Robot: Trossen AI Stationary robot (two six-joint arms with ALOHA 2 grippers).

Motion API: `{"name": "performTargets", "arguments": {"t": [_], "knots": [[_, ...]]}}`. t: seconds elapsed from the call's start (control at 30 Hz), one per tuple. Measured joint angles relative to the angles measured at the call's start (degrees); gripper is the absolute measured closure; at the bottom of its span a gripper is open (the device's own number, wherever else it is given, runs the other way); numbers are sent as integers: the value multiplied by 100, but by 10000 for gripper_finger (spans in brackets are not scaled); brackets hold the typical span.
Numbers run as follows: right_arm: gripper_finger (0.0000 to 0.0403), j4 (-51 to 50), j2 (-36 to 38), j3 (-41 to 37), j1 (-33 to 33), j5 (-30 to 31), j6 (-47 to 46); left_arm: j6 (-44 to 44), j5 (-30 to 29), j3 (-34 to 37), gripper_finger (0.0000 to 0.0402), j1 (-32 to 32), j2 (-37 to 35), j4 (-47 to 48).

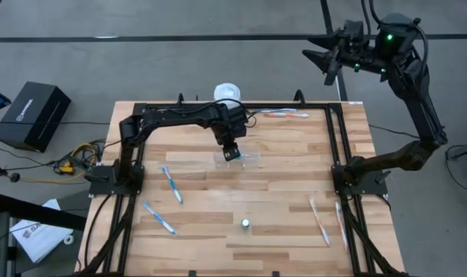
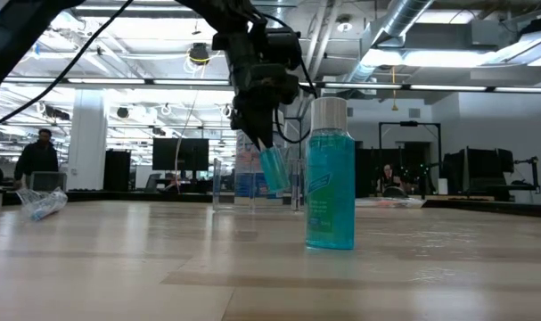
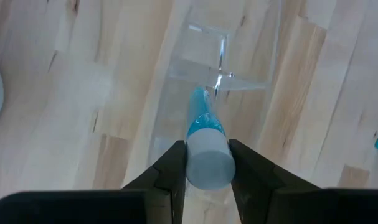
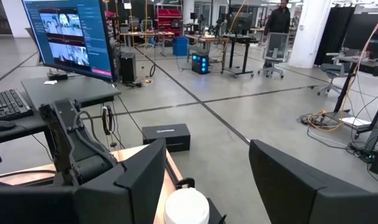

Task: Pick & Place toothbrushing station
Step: Put the left mouthwash into the transparent organizer

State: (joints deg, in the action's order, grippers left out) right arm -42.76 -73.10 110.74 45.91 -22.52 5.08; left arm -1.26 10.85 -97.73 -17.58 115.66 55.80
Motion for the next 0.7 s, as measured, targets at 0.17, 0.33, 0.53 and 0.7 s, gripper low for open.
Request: {"name": "performTargets", "arguments": {"t": [0.17, 0.33, 0.53, 0.7], "knots": [[181, 28, -81, -4, 0, -13, 113, 162, -33, 0, 313, 0, 6, -84], [181, 315, -160, -4, 0, -131, 133, 423, -148, 0, 313, 0, 6, -76], [181, 532, -201, -4, -2, -186, 48, 889, -644, 0, 313, -51, 6, -78], [181, 553, -197, -4, -2, -188, 46, 1254, -796, 0, 313, -137, 6, -75]]}}
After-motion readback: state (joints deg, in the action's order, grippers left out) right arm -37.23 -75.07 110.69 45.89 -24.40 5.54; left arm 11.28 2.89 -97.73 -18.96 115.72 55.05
